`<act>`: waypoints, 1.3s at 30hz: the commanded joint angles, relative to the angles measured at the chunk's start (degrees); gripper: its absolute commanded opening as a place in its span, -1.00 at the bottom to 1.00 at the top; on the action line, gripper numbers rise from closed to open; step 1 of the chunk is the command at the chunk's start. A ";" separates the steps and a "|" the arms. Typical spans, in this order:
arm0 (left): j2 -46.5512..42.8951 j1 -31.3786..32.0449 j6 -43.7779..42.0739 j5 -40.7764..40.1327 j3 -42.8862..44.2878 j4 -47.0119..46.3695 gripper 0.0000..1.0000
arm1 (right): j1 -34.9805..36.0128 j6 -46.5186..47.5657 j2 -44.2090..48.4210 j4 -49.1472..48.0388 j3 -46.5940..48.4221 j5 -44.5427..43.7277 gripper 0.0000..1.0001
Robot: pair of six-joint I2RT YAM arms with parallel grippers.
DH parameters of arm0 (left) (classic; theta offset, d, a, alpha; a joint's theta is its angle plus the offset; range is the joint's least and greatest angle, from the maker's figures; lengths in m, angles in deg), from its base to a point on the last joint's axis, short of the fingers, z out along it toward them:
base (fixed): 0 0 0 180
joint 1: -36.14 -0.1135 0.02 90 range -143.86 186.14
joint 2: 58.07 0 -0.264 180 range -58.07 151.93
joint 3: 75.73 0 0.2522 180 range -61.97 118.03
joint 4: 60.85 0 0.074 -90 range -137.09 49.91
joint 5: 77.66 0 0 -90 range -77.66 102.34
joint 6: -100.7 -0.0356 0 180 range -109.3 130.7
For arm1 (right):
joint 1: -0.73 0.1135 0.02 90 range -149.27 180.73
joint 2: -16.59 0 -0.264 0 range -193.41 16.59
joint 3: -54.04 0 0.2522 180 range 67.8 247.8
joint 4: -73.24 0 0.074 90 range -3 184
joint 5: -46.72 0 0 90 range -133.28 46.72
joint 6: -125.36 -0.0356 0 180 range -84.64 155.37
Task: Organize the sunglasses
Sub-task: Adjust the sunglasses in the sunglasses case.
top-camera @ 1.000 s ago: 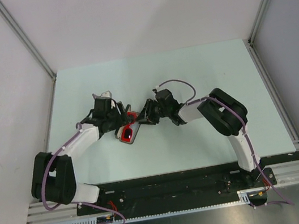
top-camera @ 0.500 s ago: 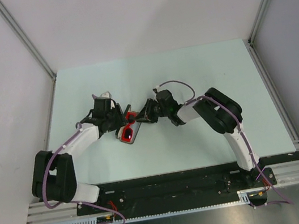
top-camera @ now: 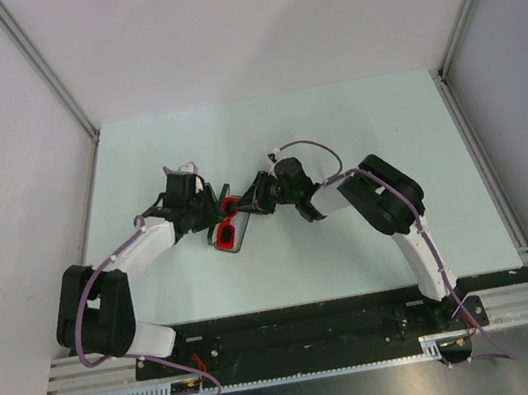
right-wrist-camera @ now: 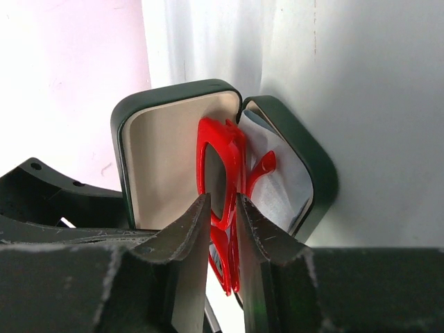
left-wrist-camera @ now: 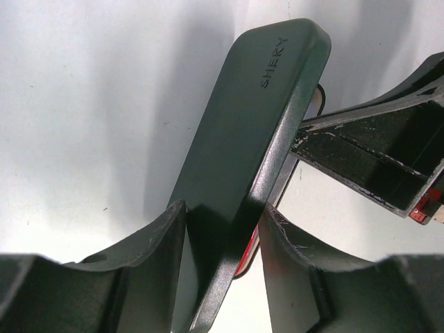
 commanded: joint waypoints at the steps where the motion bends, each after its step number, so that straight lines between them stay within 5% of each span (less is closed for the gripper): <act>1: 0.12 -0.07 0.34 2.24 1.58 -0.48 -0.01 | 0.09 0.13 -0.88 -0.90 2.40 -0.41 -0.48; 7: 0.12 -0.07 0.51 2.50 1.58 -0.39 -0.03 | 0.18 1.37 -0.44 0.43 2.48 -0.94 -0.50; 19: 0.64 -0.07 0.69 2.50 1.76 -0.39 -0.04 | 0.26 3.30 0.26 2.44 2.49 -0.77 -1.00; 39: 1.61 -0.07 4.47 5.23 3.07 0.05 -0.08 | 0.00 1.90 3.77 -3.44 -3.66 -4.98 -1.00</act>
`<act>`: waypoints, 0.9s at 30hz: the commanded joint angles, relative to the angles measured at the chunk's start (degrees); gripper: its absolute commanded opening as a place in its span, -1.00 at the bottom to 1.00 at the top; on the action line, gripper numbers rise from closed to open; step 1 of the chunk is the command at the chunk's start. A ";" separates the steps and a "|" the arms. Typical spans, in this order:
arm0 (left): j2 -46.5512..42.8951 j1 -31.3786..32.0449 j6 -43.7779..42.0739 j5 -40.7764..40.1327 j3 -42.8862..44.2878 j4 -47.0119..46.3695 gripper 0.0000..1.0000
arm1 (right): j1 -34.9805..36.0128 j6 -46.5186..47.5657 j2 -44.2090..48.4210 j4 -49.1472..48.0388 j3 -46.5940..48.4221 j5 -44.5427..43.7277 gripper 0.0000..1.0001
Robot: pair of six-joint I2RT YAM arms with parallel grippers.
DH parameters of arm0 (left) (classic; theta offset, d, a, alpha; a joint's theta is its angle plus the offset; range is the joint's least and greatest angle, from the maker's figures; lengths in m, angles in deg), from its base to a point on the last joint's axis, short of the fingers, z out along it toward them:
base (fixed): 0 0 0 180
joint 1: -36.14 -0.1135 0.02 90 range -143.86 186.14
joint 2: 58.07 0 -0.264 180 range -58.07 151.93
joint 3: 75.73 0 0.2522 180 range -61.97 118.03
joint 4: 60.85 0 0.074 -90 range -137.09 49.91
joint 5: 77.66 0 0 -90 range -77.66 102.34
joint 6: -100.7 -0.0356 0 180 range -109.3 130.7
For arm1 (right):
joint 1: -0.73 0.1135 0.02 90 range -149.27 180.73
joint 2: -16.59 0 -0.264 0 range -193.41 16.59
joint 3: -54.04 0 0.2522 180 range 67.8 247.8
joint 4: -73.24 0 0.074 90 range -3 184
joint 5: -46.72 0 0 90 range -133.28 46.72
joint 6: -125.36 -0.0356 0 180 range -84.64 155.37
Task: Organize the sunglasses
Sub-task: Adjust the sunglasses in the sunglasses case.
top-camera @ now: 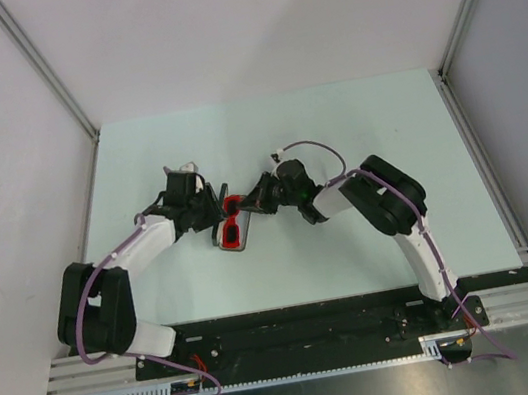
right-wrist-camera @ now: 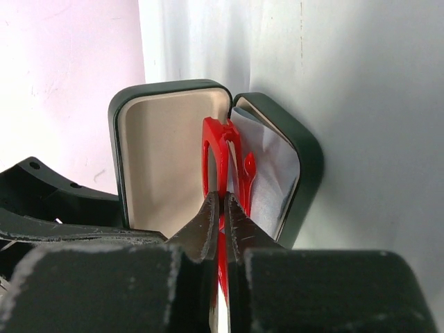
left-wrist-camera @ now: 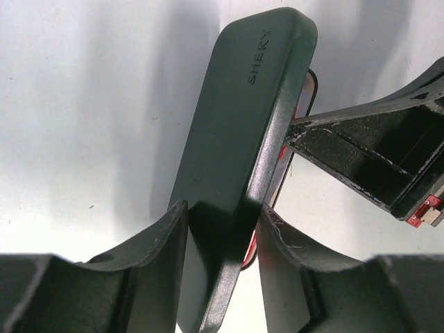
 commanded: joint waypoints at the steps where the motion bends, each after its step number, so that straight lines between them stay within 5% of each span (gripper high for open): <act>1: 0.91 -0.07 3.00 3.72 2.40 -0.65 -0.09 | -0.33 0.15 3.51 -2.35 -2.05 -2.60 -1.00; 27: 2.06 -0.07 2.83 4.95 3.19 -0.56 -0.09 | -2.53 -1.70 0.88 -6.13 -4.60 3.11 -0.97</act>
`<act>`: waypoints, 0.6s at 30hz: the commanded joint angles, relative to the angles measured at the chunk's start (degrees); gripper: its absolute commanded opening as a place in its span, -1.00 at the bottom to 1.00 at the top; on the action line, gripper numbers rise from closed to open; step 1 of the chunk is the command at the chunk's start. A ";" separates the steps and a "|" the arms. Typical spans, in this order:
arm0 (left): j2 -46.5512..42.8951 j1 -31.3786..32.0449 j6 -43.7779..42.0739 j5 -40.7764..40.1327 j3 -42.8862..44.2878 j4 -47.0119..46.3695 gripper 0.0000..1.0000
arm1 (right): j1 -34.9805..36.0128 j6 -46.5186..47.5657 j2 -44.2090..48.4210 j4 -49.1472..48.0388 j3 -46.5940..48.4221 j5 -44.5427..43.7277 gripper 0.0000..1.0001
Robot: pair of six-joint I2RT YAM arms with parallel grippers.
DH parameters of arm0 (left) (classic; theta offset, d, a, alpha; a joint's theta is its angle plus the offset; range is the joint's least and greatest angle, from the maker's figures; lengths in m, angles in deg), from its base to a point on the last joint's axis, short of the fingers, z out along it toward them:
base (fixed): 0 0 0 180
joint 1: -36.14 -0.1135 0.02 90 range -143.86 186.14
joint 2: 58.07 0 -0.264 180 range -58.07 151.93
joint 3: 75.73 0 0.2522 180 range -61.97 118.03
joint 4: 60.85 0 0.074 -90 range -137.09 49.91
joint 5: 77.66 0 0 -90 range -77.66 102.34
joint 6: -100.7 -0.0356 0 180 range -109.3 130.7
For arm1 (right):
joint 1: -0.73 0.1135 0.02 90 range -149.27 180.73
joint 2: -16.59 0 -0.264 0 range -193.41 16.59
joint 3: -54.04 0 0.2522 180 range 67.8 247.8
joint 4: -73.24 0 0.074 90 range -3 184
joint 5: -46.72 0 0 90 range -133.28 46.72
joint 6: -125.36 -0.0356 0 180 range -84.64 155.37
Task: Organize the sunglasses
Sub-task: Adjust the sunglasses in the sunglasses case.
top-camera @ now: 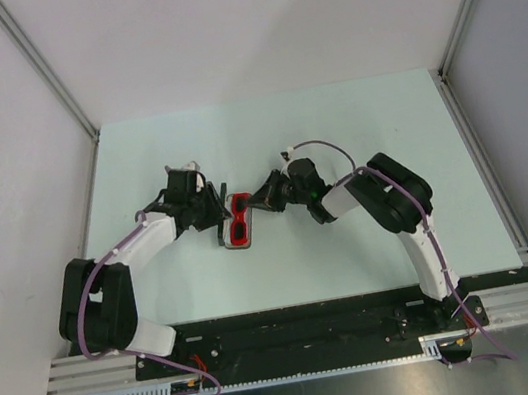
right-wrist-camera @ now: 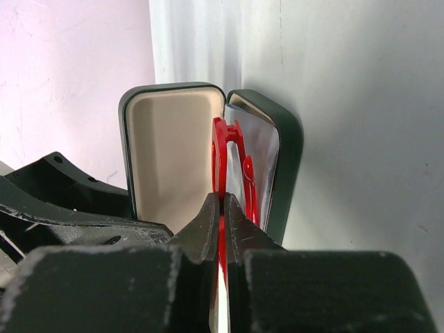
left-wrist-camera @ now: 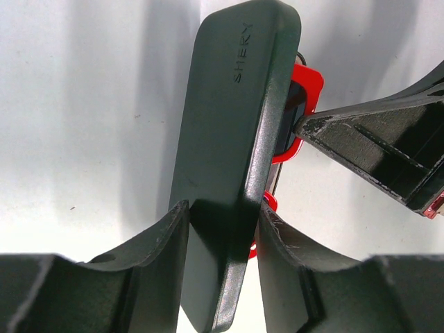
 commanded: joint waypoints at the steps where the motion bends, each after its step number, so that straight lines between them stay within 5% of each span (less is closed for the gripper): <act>1: 0.66 -0.02 1.34 2.18 1.96 -1.15 -0.09 | 0.16 -0.35 -1.39 -1.67 0.34 1.97 -0.99; 18: 1.01 -0.02 1.26 2.53 1.79 -1.15 -0.08 | 0.87 -4.31 -4.83 -5.55 1.57 3.73 -1.00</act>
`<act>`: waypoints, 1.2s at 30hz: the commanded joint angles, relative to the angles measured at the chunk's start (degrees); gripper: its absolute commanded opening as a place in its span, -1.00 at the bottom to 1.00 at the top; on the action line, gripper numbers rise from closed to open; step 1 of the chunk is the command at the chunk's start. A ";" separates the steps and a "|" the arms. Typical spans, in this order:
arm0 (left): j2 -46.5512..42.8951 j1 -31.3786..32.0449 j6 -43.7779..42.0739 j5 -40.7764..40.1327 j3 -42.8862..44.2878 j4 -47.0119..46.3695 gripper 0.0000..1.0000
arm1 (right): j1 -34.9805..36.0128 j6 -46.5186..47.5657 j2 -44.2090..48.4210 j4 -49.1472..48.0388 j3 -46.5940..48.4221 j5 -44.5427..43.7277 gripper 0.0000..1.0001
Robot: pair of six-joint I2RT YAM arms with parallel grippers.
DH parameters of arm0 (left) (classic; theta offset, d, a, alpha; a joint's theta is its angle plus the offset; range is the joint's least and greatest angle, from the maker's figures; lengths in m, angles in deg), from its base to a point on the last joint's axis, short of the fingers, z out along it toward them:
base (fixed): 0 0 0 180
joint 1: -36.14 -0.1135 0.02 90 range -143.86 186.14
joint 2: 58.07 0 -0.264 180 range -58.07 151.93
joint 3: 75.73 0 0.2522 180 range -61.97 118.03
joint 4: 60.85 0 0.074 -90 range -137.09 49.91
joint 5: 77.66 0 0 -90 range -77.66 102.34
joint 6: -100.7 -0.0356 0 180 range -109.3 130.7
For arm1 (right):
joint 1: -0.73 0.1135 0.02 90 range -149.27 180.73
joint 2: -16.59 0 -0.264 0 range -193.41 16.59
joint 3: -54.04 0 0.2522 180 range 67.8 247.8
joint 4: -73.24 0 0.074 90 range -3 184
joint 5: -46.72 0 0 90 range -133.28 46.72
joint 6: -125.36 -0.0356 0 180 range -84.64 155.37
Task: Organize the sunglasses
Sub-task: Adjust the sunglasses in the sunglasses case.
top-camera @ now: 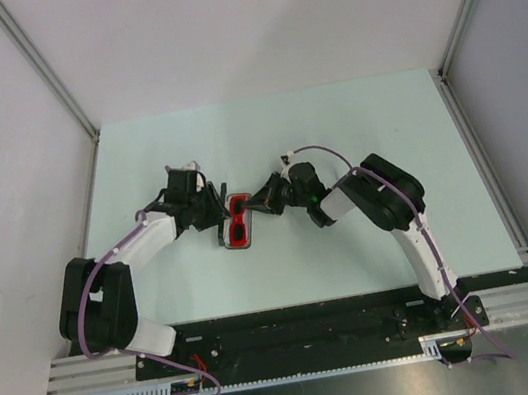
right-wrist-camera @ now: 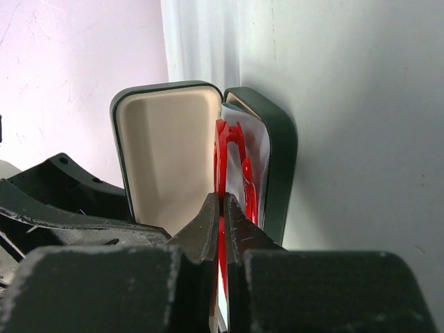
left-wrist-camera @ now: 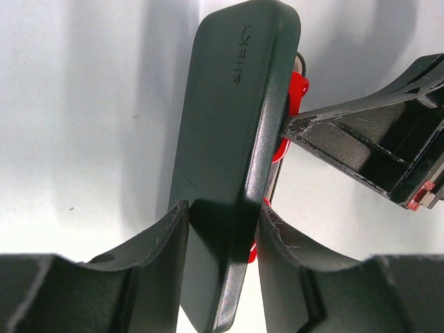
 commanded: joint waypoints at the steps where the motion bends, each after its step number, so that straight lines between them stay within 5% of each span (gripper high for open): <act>1: 0.66 -0.02 1.25 2.24 1.70 -1.19 -0.08 | 0.93 0.83 -0.68 1.38 1.51 1.35 -1.00; 10: 0.92 -0.02 1.25 2.15 1.88 -1.28 -0.09 | 0.58 4.52 2.14 9.12 1.68 -0.41 -0.26; 21: 0.92 -0.02 1.08 1.72 2.05 -1.19 -0.06 | 0.05 9.88 9.16 21.49 2.12 -2.77 0.03; 28: 0.75 -0.02 1.17 2.07 2.32 -1.37 -0.03 | 0.14 16.03 15.13 32.41 3.26 -5.15 0.03; 36: -1.98 -0.02 -1.12 4.00 2.84 -1.19 0.50 | 0.75 23.15 20.07 42.60 3.44 -6.21 0.07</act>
